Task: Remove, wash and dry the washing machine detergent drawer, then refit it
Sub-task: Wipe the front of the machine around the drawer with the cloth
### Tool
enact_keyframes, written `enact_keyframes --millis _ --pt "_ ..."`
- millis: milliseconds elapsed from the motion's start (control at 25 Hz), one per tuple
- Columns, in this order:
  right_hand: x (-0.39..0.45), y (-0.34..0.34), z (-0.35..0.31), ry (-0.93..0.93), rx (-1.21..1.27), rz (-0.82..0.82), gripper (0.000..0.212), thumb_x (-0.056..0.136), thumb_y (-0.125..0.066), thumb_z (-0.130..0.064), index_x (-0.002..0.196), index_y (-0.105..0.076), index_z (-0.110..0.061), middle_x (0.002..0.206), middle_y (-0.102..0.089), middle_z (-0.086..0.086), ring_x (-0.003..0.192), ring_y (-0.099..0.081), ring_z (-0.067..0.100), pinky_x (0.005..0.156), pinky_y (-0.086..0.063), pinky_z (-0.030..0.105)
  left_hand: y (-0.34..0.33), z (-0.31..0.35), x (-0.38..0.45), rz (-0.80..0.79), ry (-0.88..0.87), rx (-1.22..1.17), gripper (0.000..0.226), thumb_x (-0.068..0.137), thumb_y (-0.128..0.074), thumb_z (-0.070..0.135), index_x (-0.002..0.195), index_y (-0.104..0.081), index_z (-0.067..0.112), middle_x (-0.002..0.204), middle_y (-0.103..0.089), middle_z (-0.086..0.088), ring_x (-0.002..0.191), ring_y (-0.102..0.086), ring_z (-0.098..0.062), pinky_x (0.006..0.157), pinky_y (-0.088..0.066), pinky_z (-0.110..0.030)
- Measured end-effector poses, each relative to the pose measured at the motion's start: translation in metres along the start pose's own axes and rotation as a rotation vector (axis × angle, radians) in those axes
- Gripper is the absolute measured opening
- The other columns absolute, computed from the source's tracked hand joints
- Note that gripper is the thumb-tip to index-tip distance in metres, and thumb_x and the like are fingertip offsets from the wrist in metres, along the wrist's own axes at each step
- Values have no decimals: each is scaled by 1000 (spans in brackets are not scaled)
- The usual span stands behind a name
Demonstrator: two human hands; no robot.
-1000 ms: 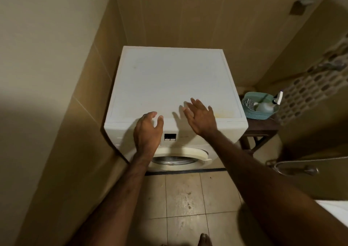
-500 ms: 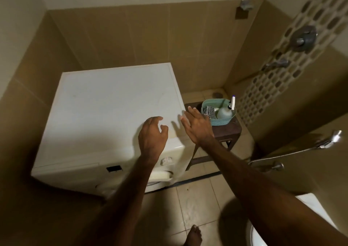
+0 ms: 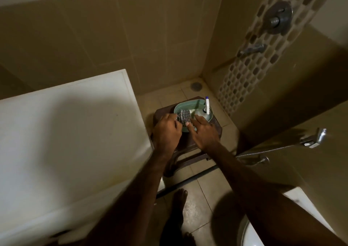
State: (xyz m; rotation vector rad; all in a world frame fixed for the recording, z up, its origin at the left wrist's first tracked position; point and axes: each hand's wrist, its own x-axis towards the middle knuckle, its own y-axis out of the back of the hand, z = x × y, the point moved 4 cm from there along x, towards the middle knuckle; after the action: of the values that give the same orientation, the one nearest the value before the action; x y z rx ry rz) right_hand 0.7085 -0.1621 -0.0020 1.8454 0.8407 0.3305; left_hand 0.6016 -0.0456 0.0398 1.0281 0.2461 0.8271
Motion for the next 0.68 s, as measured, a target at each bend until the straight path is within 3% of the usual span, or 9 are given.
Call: enact_keyframes --millis 160,320,520,680 --pt "39 -17 38 -55 40 -82 49 112 -40 -46 150 -56 -19 163 -44 8 151 -39 26 120 -35 46 -72 -8 55 -281 104 80 26 101 -55 27 118 -70 14 112 -73 -8 103 -69 -25 83 -53 -34" --pt "68 -49 78 -93 113 -106 49 111 -41 -47 144 -63 -19 155 -55 6 144 -50 25 115 -44 41 -147 -23 105 -508 32 286 31 105 -51 30 127 -64 13 124 -68 -10 115 -65 -29 93 -52 -39" --pt "76 -76 111 -134 128 -102 46 112 -40 -44 143 -63 -20 154 -57 2 143 -50 19 113 -41 33 -233 -26 146 -646 -159 350 42 101 -56 25 140 -53 13 138 -61 -9 122 -63 -28 99 -51 -38" --pt "70 -92 132 -163 132 -29 36 112 -48 -36 137 -67 -20 145 -65 2 136 -59 20 107 -47 32 -283 -32 152 -692 -261 480 40 102 -56 34 135 -52 12 129 -64 -8 112 -66 -26 91 -55 -37"
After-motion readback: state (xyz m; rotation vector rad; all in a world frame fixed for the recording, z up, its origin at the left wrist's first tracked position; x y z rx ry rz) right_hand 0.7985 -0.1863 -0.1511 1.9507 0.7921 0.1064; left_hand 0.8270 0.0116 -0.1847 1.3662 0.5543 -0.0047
